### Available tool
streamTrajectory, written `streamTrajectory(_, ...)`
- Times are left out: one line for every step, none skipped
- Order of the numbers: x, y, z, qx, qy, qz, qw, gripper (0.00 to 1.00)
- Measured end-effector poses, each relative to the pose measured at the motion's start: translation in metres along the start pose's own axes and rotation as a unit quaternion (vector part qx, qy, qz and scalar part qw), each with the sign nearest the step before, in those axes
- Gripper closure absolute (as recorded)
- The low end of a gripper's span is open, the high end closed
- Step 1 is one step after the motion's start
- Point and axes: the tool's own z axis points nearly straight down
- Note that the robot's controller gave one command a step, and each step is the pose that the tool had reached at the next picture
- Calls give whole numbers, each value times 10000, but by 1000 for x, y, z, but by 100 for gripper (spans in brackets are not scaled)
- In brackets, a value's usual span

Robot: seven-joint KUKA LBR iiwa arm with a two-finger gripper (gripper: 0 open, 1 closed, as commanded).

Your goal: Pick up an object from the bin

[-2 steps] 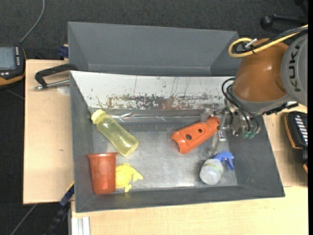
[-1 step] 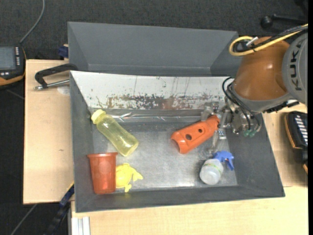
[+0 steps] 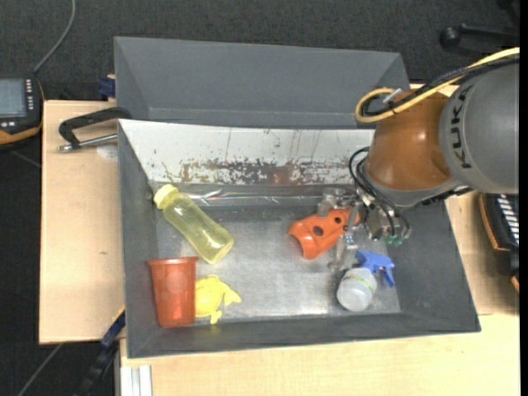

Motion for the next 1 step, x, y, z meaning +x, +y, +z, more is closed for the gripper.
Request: streamTrajectory(-30,13,26,-3,-61,337,9994,100)
